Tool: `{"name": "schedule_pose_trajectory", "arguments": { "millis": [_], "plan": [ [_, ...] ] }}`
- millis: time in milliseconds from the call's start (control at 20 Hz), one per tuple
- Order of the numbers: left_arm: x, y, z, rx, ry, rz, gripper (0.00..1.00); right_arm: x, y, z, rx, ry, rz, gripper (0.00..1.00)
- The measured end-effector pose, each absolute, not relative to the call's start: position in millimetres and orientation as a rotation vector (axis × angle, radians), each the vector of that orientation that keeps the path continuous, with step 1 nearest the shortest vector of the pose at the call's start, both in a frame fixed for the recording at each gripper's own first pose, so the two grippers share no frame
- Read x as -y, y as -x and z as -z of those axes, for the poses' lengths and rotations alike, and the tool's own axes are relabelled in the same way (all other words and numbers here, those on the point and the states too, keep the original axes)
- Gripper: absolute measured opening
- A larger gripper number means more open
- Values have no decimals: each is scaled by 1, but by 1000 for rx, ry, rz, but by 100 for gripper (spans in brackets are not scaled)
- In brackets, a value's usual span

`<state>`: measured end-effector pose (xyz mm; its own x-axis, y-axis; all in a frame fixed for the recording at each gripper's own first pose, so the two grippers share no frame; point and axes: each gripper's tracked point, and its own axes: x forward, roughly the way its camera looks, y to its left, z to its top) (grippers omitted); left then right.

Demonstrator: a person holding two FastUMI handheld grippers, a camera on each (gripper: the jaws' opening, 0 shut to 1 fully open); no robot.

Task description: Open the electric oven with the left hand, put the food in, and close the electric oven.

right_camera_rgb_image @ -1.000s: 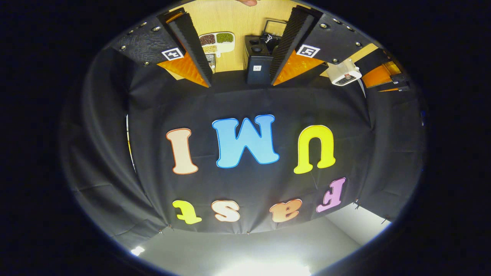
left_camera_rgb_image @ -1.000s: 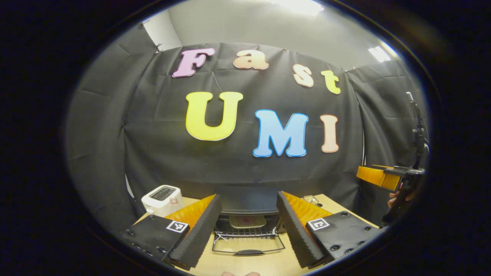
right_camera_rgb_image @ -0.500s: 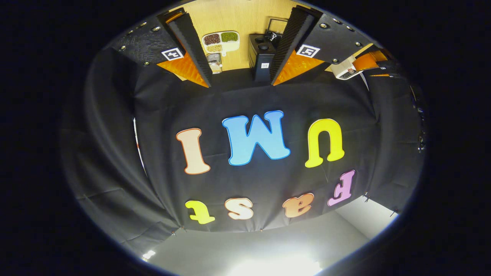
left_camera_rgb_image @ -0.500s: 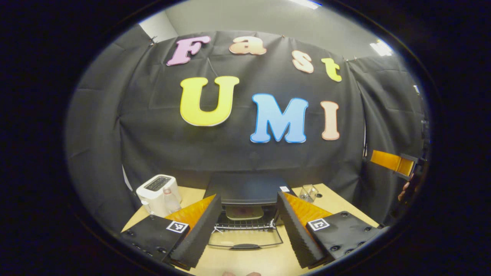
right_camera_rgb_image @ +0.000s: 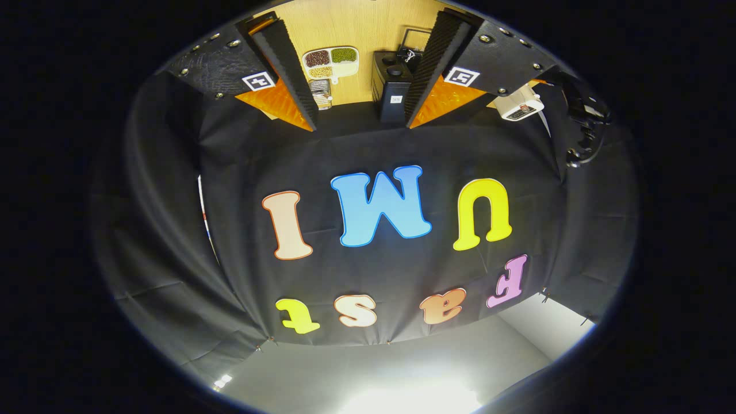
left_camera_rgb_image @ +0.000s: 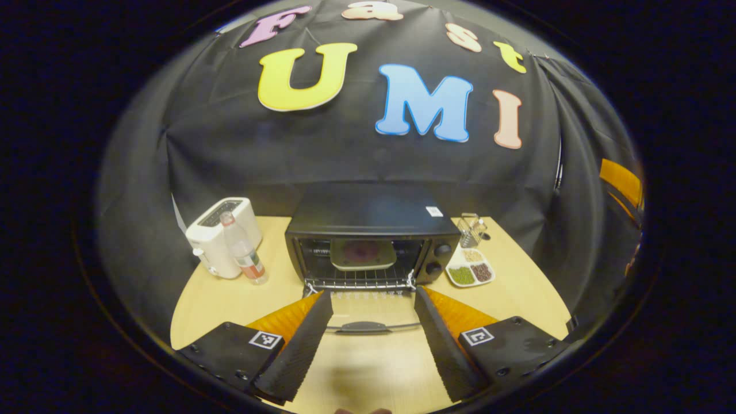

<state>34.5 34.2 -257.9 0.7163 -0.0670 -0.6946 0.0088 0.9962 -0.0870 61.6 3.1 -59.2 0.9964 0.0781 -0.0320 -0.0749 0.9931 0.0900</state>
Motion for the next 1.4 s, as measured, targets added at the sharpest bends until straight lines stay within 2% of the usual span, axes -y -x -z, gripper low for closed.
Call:
{"name": "schedule_pose_trajectory", "arguments": {
  "millis": [200, 350, 450, 500, 550, 650, 700, 800, 900, 950, 1000, 1400],
  "plan": [
    [-21, -22, 301, -895, 91, 93, 100, 1, -61, 68, -54, -88, -67, 92],
    [-23, -14, 339, -989, 122, 75, 98, 6, -64, 73, -70, -95, -50, 92],
    [-25, -13, 358, -1030, 100, 68, 100, 11, -64, 79, -86, -102, -38, 92],
    [-25, -12, 366, -1048, 97, 67, 94, 13, -64, 81, -94, -107, -33, 92],
    [-24, -12, 374, -1067, 101, 71, 100, 15, -65, 84, -102, -111, -26, 92],
    [-23, -9, 390, -1108, 118, 65, 98, 18, -67, 88, -112, -115, -14, 92],
    [-25, -9, 396, -1124, 116, 61, 94, 20, -68, 89, -115, -115, -8, 92],
    [-28, -10, 409, -1156, 102, 56, 100, 24, -65, 91, -121, -113, 2, 92],
    [-29, -10, 421, -1194, 96, 53, 98, 25, -66, 93, -126, -110, 9, 92],
    [-30, -10, 426, -1209, 93, 53, 100, 26, -67, 94, -129, -109, 13, 92],
    [-31, -10, 430, -1223, 89, 53, 98, 27, -66, 94, -131, -109, 16, 92],
    [-39, -10, 468, -1342, 70, 40, 98, 30, -72, 102, -160, -89, 33, 92]
  ]
}}
